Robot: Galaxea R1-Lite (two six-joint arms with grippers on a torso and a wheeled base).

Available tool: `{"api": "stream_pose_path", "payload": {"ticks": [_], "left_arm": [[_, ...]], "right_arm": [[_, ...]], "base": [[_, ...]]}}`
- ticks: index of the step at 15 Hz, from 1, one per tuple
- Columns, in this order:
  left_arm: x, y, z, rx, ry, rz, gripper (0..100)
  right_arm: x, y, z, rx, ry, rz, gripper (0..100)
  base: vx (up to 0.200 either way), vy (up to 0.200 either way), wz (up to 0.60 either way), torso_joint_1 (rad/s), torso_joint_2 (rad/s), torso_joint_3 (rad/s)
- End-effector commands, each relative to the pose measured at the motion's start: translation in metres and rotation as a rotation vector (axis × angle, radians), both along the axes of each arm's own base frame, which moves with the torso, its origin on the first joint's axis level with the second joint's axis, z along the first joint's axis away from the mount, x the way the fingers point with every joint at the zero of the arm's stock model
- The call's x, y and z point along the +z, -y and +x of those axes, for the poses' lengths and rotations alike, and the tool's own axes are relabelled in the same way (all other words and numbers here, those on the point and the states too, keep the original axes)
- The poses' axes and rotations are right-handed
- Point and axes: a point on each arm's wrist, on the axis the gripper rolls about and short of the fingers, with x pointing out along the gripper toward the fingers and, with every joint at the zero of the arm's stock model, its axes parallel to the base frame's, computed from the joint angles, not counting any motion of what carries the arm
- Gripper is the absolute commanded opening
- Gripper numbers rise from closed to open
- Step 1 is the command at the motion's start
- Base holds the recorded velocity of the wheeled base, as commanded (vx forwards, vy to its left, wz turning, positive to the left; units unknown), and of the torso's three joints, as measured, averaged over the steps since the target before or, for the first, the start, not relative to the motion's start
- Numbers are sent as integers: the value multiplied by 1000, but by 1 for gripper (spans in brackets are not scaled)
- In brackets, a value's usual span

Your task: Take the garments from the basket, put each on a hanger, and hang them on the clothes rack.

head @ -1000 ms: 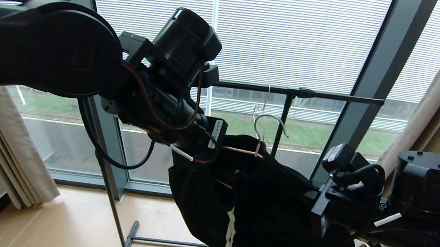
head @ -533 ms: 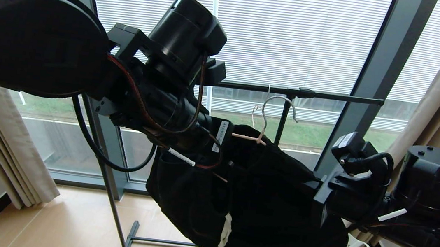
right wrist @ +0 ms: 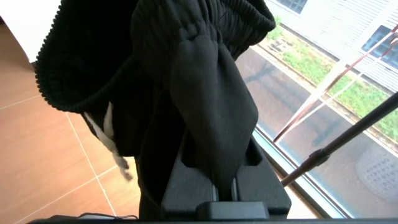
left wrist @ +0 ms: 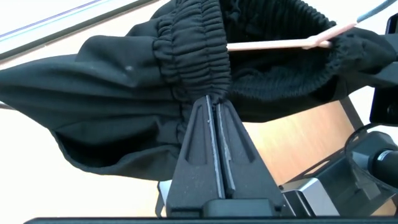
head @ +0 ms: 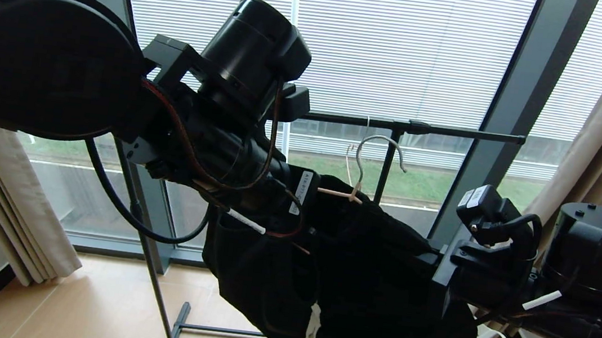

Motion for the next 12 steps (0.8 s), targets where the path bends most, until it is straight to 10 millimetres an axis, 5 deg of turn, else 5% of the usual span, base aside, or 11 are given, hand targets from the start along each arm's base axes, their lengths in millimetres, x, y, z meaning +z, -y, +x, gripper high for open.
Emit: {"api": "stream_pose_path", "payload": {"ticks": [1,9,10,12], "left_arm": [[1,0,1,3,4,-2,0],[-9,9,9,10,2,15,0],[-8,9,9,12,4,16,100],[-6,10,9,11,14,6,100]], "right_arm": [[1,0,-1,6,2,2,0],[3,2,-5,21,9,9,0],[3,2,-5,21,7,9,0],[3,2,-6,27,7,10,0]], "base": [[0,0,0,0,0,0],[0,0,0,0,0,0],[0,0,0,0,0,0],[0,0,0,0,0,0]]}}
